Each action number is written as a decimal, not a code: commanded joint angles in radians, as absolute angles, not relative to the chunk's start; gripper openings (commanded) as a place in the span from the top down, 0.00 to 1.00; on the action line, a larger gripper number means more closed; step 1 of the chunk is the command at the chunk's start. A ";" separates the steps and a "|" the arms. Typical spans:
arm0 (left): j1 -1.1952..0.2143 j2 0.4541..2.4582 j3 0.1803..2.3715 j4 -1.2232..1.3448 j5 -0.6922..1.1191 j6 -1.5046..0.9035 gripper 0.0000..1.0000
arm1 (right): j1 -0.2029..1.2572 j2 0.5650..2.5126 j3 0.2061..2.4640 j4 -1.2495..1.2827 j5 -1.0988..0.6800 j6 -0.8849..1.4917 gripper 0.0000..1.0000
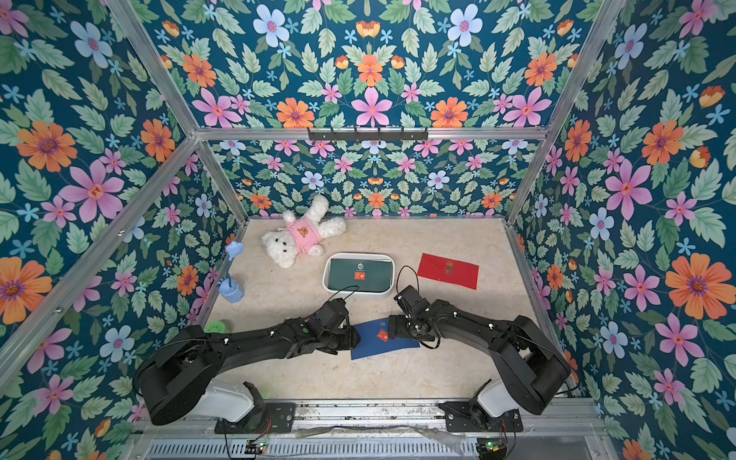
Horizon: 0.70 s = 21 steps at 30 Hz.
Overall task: Put the sealed envelopes into the storage box
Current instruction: Pick up the envelope from the center of the board.
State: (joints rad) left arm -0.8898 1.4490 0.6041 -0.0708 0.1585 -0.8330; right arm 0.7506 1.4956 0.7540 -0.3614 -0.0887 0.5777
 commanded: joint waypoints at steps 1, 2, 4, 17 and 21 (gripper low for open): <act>-0.890 1.469 0.598 -0.122 0.156 -0.818 0.53 | 0.767 1.506 0.758 -0.378 -0.151 0.600 0.01; -0.890 1.471 0.598 -0.122 0.156 -0.819 0.53 | 0.773 1.506 0.757 -0.374 -0.155 0.602 0.01; -0.890 1.476 0.596 -0.120 0.156 -0.817 0.53 | 0.783 1.505 0.758 -0.369 -0.158 0.608 0.01; -0.887 1.470 0.623 -0.109 0.184 -0.802 0.53 | 0.883 1.566 0.756 -0.400 -0.068 0.620 0.09; -0.864 1.455 0.686 -0.188 0.190 -0.710 0.53 | 0.899 1.578 0.740 -0.412 -0.037 0.611 0.18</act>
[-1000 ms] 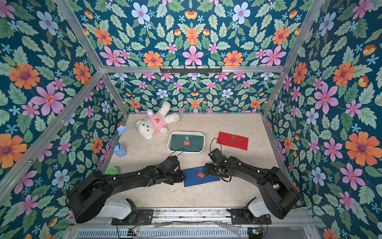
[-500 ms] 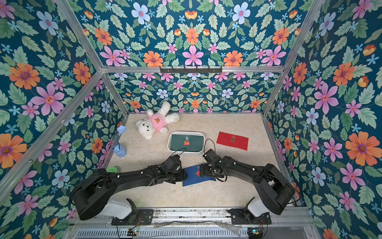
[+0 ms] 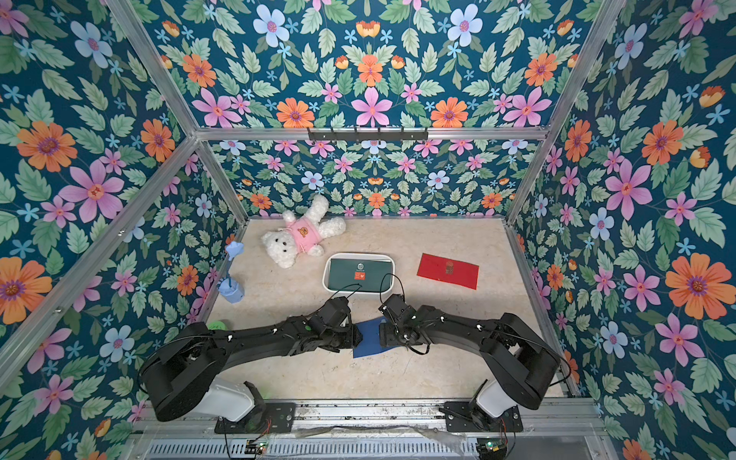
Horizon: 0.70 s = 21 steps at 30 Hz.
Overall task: Put the sealed envelopes into the storage box
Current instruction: Pick up the envelope from the center of the board.
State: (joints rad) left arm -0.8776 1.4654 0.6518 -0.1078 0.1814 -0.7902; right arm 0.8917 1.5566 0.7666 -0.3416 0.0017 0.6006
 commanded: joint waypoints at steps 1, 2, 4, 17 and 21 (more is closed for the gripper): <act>-0.853 1.448 0.704 -0.211 0.191 -0.672 0.53 | 0.899 1.571 0.734 -0.406 -0.035 0.610 0.18; -0.842 1.442 0.723 -0.228 0.205 -0.607 0.53 | 0.898 1.561 0.725 -0.397 -0.033 0.606 0.18; -0.812 1.443 0.768 -0.254 0.272 -0.469 0.53 | 0.899 1.542 0.709 -0.385 -0.032 0.599 0.18; -0.752 1.632 0.990 -0.231 0.456 0.000 0.51 | 0.899 1.526 0.655 -0.328 -0.044 0.551 0.18; -0.740 1.715 1.045 -0.238 0.545 0.062 0.51 | 0.899 1.532 0.655 -0.325 -0.046 0.547 0.19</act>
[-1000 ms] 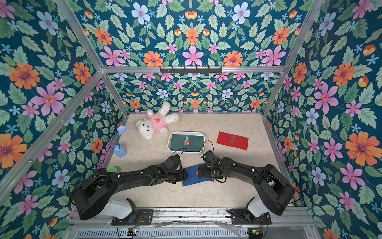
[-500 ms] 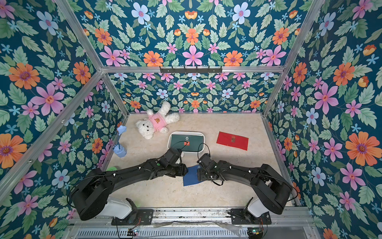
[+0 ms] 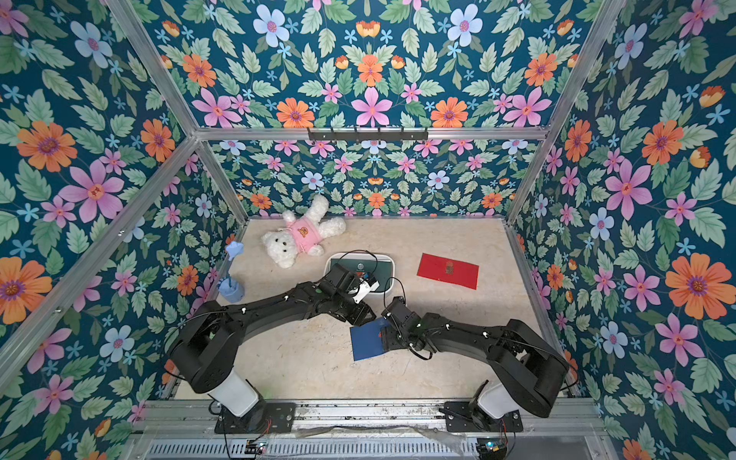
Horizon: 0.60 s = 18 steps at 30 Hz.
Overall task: Put the sealed envelopes into the storage box
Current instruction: Pick up the envelope from the center of the board.
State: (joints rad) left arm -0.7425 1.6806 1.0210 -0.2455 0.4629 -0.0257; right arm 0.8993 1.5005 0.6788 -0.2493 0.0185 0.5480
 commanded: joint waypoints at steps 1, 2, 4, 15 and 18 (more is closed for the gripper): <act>-0.740 1.733 1.054 -0.243 0.562 0.075 0.51 | 0.898 1.535 0.656 -0.326 -0.046 0.546 0.19; -0.739 1.753 1.065 -0.250 0.573 0.084 0.51 | 0.898 1.537 0.657 -0.327 -0.046 0.544 0.19; -0.738 1.781 1.079 -0.252 0.588 0.097 0.51 | 0.899 1.539 0.655 -0.322 -0.049 0.544 0.19; -0.737 1.866 1.113 -0.204 0.620 0.119 0.50 | 0.898 1.562 0.664 -0.305 -0.067 0.534 0.20; -0.735 1.879 1.112 -0.209 0.631 0.133 0.50 | 0.898 1.568 0.666 -0.303 -0.069 0.529 0.20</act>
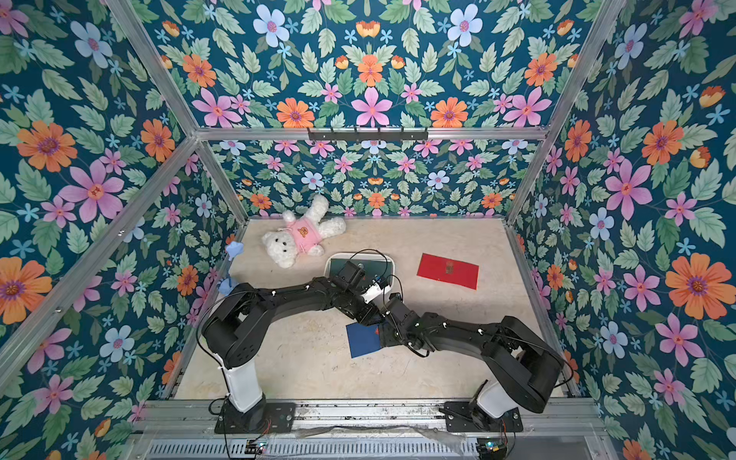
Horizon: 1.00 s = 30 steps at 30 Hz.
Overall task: Put the sealed envelopes into the storage box
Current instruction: Pick up the envelope from the center of the board.
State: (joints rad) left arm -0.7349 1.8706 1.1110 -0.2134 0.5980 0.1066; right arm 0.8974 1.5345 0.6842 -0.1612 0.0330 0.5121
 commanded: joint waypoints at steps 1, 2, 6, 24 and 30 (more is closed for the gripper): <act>-0.733 1.883 1.113 -0.213 0.645 0.137 0.50 | 0.898 1.569 0.666 -0.305 -0.068 0.529 0.20; -0.731 1.888 1.116 -0.224 0.663 0.144 0.51 | 0.899 1.571 0.666 -0.305 -0.065 0.531 0.20; -0.731 1.908 1.127 -0.281 0.756 0.167 0.64 | 0.899 1.571 0.667 -0.307 -0.051 0.532 0.20; -0.709 1.866 1.153 -0.434 0.687 0.175 1.00 | 0.797 1.436 0.839 -0.633 0.133 0.412 0.03; -0.709 1.835 1.163 -0.494 0.671 0.183 1.00 | 0.651 1.342 0.901 -0.586 0.073 0.397 0.07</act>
State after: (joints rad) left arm -0.7101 1.8503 1.1553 -0.4400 0.6807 0.1638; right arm 0.7086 1.3552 0.8707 -0.5766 0.0952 0.4122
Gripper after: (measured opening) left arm 0.067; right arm 0.952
